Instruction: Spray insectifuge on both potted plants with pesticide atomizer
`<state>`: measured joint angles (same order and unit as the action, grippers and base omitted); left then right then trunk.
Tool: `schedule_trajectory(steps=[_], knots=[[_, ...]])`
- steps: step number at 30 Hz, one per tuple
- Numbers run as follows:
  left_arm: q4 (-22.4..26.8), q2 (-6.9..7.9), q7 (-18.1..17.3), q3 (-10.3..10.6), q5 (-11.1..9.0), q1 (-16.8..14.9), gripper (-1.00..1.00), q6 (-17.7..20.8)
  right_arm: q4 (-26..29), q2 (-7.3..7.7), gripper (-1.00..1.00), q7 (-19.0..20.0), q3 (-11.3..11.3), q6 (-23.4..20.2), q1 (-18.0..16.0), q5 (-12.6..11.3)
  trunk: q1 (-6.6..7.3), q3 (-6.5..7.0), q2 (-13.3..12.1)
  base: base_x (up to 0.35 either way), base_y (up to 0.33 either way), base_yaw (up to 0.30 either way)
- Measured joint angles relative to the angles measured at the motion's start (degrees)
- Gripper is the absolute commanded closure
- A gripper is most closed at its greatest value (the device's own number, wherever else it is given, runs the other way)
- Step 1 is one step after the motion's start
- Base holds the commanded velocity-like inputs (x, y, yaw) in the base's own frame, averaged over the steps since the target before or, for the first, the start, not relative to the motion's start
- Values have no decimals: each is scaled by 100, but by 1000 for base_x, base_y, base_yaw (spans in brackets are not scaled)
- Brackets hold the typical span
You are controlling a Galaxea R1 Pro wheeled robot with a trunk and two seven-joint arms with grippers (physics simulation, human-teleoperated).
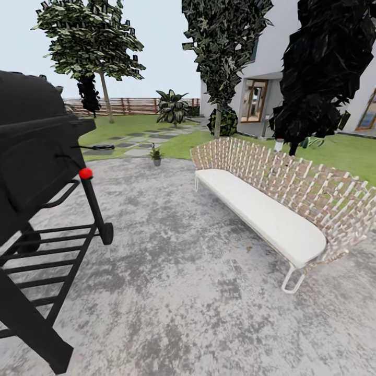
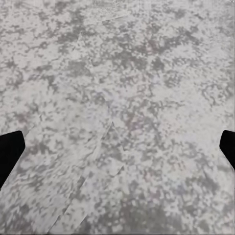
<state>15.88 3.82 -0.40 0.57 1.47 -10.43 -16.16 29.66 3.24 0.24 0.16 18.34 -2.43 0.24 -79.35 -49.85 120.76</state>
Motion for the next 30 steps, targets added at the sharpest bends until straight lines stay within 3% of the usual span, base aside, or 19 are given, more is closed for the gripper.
schedule_trajectory(steps=[17, 30], knots=[[5, 2, 5, -6, -4, 1, -100, -5, 3, 0, -100, 0, 0, -2, -1, 0, 0, -31, 0, 339, -72, 160], [7, 0, 0, -10, -4, 0, -100, 0, 19, 0, -100, 5, -1, -1, 0, 0, 0, -36, 0, 339, -69, 14]])
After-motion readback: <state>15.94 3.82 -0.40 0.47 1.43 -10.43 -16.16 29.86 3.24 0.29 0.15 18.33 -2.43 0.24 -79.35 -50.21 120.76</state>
